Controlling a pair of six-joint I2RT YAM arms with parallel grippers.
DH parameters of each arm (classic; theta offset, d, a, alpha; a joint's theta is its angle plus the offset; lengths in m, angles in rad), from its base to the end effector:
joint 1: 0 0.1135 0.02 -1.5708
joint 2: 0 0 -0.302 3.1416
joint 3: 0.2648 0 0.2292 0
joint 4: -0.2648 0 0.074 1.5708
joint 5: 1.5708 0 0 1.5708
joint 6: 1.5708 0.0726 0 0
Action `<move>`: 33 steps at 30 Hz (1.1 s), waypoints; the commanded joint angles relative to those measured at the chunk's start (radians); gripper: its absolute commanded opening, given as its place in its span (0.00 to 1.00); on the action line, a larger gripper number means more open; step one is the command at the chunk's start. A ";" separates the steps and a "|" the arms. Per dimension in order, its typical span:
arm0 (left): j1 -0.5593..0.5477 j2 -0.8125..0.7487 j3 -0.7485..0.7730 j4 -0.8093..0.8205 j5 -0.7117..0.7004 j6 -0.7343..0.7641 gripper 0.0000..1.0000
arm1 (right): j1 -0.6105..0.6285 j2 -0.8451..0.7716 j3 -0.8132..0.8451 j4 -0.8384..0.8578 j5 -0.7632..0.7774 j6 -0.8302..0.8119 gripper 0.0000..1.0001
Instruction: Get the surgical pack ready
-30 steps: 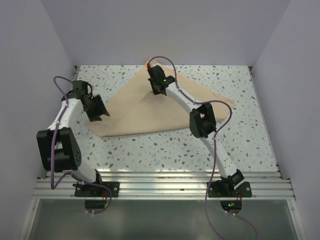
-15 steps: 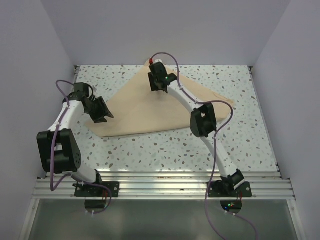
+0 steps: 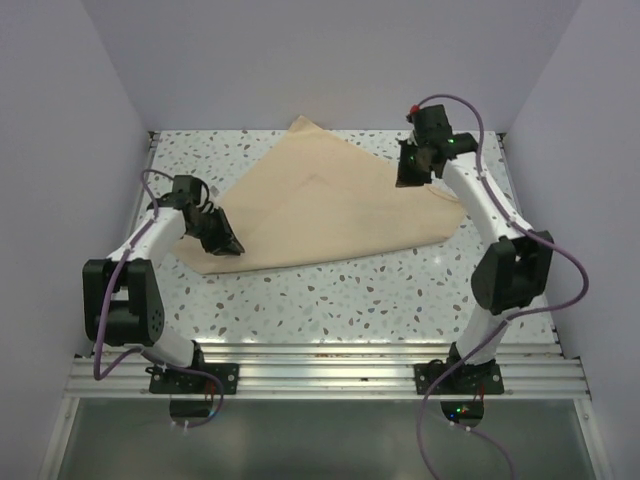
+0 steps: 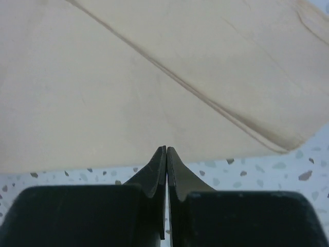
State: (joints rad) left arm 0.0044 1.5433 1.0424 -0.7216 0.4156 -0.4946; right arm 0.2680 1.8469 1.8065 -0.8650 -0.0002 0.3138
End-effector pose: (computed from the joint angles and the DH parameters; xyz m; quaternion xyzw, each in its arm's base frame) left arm 0.2826 -0.0281 0.2298 -0.2033 0.9427 -0.2383 0.1152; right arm 0.4014 0.1102 0.3397 0.0216 0.9449 0.0938 0.3128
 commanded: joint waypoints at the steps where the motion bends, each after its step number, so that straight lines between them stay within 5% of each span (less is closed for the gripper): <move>1: 0.003 0.023 0.008 -0.010 -0.004 0.022 0.18 | -0.068 -0.103 -0.253 -0.014 -0.165 -0.022 0.00; 7: 0.003 0.063 0.011 -0.033 -0.012 0.047 0.17 | -0.122 -0.103 -0.400 0.058 -0.360 -0.005 0.00; 13: 0.002 0.101 0.025 -0.018 -0.021 0.059 0.17 | -0.133 0.066 -0.317 -0.037 -0.461 -0.044 0.00; 33: 0.074 0.294 0.077 0.017 -0.166 0.094 0.20 | -0.239 0.252 -0.322 -0.035 -0.235 -0.079 0.00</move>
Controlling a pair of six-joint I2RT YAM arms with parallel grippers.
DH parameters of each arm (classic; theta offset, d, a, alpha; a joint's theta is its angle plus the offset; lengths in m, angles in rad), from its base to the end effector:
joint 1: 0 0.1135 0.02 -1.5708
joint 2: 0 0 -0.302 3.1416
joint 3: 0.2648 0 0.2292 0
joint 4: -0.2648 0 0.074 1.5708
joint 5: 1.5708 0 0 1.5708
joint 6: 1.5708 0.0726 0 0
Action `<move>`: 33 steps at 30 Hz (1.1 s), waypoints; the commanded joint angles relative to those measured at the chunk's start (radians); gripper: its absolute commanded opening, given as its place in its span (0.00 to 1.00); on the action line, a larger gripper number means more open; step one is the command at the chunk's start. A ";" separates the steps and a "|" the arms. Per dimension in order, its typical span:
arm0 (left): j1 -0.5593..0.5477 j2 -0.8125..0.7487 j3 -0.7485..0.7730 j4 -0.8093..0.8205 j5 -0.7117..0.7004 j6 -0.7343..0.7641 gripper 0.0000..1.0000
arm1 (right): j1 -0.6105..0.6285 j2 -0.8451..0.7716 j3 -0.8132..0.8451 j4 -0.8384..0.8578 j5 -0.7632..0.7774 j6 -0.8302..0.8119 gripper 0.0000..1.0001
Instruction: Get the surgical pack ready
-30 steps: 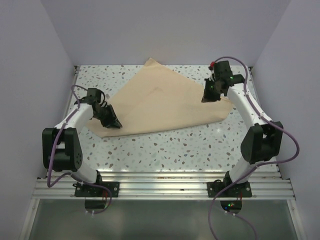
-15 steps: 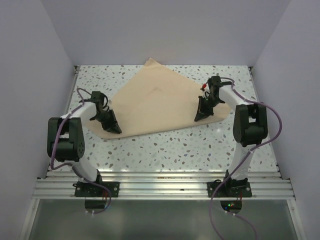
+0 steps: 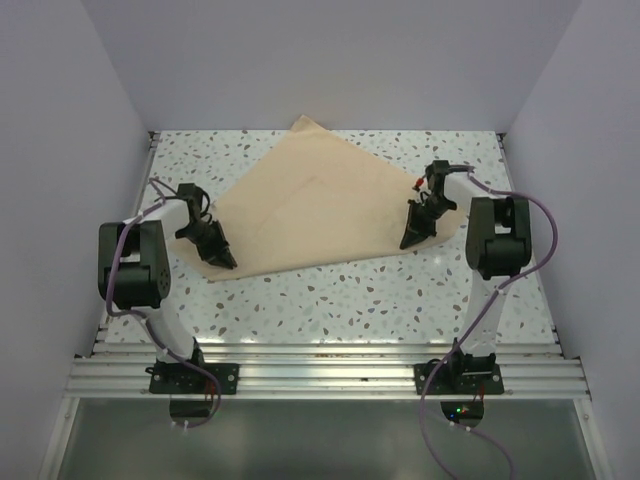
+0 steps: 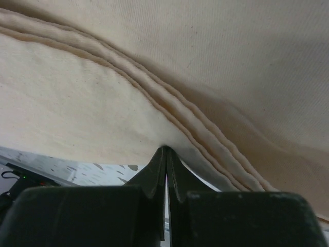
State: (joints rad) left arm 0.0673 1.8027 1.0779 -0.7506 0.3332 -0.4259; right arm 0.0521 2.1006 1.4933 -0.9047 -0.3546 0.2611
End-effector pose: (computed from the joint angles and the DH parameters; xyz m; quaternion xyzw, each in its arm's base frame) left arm 0.3093 -0.0030 0.1637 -0.2328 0.9572 -0.1714 0.0167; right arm 0.3950 0.0458 0.1553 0.0975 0.9791 0.1786 0.0011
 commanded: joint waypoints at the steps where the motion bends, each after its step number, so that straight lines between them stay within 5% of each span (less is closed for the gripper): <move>1: 0.012 0.035 0.050 0.043 -0.086 0.023 0.20 | -0.041 -0.001 -0.002 0.000 0.134 -0.020 0.00; 10: 0.014 -0.190 0.080 0.011 -0.134 0.009 0.39 | -0.031 -0.134 0.065 -0.034 0.161 -0.005 0.01; 18: 0.015 -0.160 0.116 0.030 -0.131 0.013 0.46 | 0.215 -0.071 0.358 0.064 0.252 0.053 0.57; 25: 0.015 -0.134 0.117 0.059 -0.123 0.015 0.47 | 0.367 0.113 0.614 0.236 0.391 0.069 0.75; 33: 0.014 -0.172 0.074 0.060 -0.138 0.018 0.47 | 0.453 0.387 0.933 0.294 0.495 0.072 0.78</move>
State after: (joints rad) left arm 0.0727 1.6703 1.1671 -0.7185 0.2104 -0.4255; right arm 0.4843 2.4447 2.3478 -0.6590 0.0475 0.3321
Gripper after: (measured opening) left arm 0.466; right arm 0.779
